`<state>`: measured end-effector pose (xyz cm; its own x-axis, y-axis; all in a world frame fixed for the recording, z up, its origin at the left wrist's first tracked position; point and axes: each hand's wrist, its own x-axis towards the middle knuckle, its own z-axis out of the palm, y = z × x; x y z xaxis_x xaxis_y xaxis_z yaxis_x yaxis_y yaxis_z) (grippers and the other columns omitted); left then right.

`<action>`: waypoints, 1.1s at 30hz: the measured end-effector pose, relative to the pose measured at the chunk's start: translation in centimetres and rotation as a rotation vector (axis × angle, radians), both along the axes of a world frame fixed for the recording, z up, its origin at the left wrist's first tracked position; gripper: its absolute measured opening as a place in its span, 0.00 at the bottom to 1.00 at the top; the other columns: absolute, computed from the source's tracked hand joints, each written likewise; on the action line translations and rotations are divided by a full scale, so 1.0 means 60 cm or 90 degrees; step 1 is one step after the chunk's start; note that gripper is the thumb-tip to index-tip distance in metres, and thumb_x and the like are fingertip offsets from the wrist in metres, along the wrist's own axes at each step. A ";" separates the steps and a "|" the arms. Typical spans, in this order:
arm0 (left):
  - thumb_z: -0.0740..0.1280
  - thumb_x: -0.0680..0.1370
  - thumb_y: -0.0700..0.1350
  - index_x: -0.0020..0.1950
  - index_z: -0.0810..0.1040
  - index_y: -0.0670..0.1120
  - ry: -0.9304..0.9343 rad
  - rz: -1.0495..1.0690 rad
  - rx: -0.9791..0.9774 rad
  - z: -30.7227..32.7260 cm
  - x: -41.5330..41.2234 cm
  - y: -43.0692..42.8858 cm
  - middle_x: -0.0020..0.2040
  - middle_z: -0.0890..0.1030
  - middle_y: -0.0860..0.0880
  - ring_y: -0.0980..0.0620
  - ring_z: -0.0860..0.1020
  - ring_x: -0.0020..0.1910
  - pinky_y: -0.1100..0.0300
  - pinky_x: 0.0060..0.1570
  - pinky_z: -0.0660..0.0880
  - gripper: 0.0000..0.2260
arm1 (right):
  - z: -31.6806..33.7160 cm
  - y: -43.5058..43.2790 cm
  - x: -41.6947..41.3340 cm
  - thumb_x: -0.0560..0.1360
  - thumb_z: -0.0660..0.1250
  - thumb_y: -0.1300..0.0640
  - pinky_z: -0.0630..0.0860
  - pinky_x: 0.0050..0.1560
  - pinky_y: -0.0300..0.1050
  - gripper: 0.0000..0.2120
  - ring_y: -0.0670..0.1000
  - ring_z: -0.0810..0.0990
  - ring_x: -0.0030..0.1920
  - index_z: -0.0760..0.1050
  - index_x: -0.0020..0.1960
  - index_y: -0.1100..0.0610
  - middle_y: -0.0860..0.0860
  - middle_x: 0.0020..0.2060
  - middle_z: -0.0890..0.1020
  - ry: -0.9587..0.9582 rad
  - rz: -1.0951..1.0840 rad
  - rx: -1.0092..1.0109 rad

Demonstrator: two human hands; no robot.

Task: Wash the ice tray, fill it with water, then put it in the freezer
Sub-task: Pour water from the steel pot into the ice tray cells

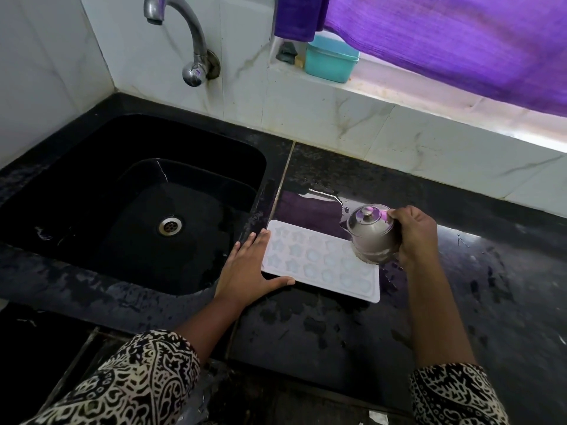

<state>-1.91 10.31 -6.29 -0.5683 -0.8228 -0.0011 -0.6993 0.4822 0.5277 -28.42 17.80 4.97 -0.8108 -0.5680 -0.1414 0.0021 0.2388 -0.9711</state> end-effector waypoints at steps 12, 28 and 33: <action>0.58 0.63 0.78 0.79 0.50 0.50 0.002 -0.002 -0.010 -0.002 -0.001 0.000 0.79 0.54 0.54 0.55 0.50 0.77 0.54 0.75 0.46 0.52 | 0.001 0.004 -0.006 0.71 0.67 0.63 0.69 0.32 0.42 0.13 0.48 0.68 0.29 0.66 0.31 0.56 0.53 0.28 0.70 0.071 0.019 0.013; 0.56 0.63 0.79 0.79 0.49 0.50 0.002 0.001 -0.009 -0.006 -0.001 -0.001 0.79 0.54 0.54 0.55 0.50 0.77 0.54 0.75 0.46 0.53 | 0.009 0.008 -0.015 0.70 0.68 0.63 0.68 0.32 0.42 0.15 0.48 0.67 0.29 0.65 0.30 0.55 0.52 0.27 0.69 0.079 0.020 0.008; 0.57 0.63 0.78 0.79 0.48 0.51 0.002 0.004 -0.010 -0.002 -0.001 0.001 0.79 0.53 0.55 0.56 0.50 0.77 0.55 0.75 0.45 0.52 | 0.007 0.007 -0.015 0.70 0.68 0.63 0.68 0.33 0.43 0.14 0.49 0.68 0.30 0.66 0.30 0.55 0.53 0.27 0.70 0.070 0.023 0.008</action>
<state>-1.98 10.38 -6.43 -0.5634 -0.8261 0.0130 -0.7006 0.4860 0.5224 -29.31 18.22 5.40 -0.8011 -0.5956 -0.0595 -0.1136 0.2489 -0.9618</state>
